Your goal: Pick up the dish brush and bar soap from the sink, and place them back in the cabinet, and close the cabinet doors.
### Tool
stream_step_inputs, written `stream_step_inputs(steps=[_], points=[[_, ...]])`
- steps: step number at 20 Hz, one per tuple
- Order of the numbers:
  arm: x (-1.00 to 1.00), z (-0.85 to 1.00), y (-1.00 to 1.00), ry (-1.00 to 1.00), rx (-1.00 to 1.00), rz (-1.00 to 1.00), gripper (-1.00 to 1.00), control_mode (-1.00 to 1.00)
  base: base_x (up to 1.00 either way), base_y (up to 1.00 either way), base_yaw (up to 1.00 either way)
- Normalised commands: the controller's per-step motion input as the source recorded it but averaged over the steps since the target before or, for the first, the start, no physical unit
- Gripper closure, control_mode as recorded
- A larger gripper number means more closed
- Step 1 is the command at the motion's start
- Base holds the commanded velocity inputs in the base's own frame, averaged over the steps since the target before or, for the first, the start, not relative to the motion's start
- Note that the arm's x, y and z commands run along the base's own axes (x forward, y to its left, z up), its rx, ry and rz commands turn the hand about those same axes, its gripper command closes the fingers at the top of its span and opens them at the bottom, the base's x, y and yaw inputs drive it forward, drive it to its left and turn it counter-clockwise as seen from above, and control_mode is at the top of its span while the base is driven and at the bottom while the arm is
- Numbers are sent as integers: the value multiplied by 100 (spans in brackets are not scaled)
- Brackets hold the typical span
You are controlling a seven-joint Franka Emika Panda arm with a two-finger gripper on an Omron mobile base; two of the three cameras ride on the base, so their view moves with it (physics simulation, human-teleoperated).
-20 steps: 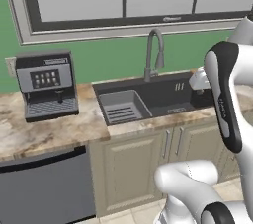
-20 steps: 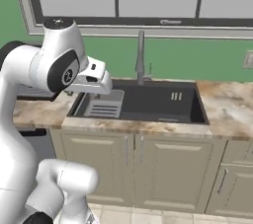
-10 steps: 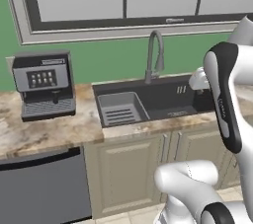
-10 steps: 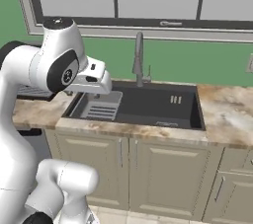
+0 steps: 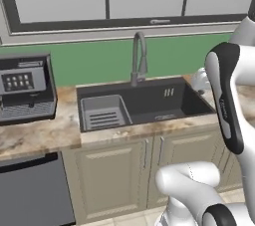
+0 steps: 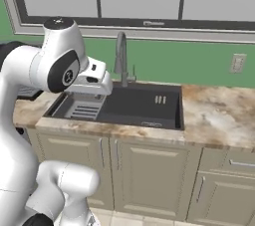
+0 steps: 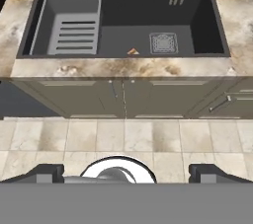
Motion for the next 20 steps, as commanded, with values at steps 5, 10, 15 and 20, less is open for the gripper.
stream_step_inputs(steps=[5, 10, 15, 20], points=[[0, 0, 0, 0, 0, 0, -100, 100, 19, -38, 0], [0, 0, 0, 0, 0, 0, -100, 100, 24, -24, 3], [0, 0, 0, 0, 0, 0, -100, 100, 40, -19, 11], [0, 0, 0, 0, 0, 0, -100, 100, 43, -12, 11]])
